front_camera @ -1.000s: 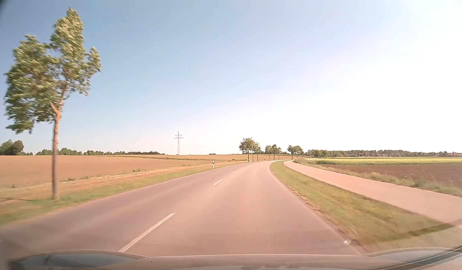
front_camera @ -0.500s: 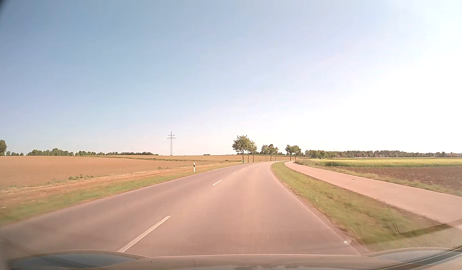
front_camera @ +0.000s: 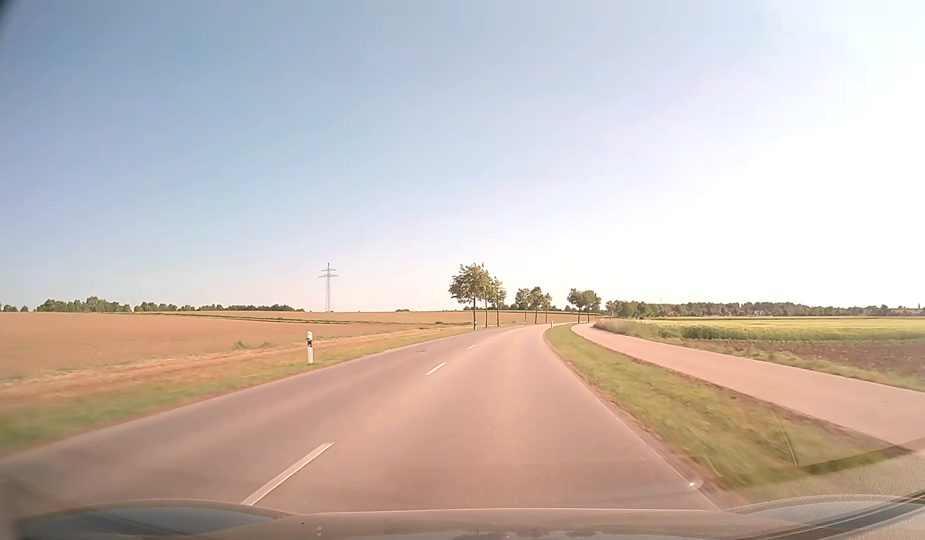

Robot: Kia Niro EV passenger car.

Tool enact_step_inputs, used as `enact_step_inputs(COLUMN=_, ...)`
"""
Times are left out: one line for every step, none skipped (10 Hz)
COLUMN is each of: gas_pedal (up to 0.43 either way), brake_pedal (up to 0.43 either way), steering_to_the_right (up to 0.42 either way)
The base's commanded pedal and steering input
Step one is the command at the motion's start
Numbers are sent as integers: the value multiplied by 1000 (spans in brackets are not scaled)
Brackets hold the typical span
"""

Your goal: Follow the waypoints while adhering to traffic rules and regulations

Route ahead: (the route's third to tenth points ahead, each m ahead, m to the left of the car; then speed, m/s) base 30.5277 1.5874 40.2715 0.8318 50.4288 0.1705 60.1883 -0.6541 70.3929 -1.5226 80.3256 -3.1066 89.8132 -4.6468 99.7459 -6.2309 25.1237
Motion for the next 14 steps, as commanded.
enact_step_inputs(gas_pedal=260, brake_pedal=12, steering_to_the_right=14)
enact_step_inputs(gas_pedal=240, brake_pedal=12, steering_to_the_right=15)
enact_step_inputs(gas_pedal=228, brake_pedal=12, steering_to_the_right=16)
enact_step_inputs(gas_pedal=209, brake_pedal=12, steering_to_the_right=16)
enact_step_inputs(gas_pedal=197, brake_pedal=12, steering_to_the_right=16)
enact_step_inputs(gas_pedal=189, brake_pedal=12, steering_to_the_right=16)
enact_step_inputs(gas_pedal=177, brake_pedal=12, steering_to_the_right=16)
enact_step_inputs(gas_pedal=177, brake_pedal=12, steering_to_the_right=16)
enact_step_inputs(gas_pedal=177, brake_pedal=12, steering_to_the_right=15)
enact_step_inputs(gas_pedal=177, brake_pedal=12, steering_to_the_right=15)
enact_step_inputs(gas_pedal=177, brake_pedal=12, steering_to_the_right=14)
enact_step_inputs(gas_pedal=177, brake_pedal=12, steering_to_the_right=14)
enact_step_inputs(gas_pedal=177, brake_pedal=12, steering_to_the_right=13)
enact_step_inputs(gas_pedal=177, brake_pedal=12, steering_to_the_right=12)
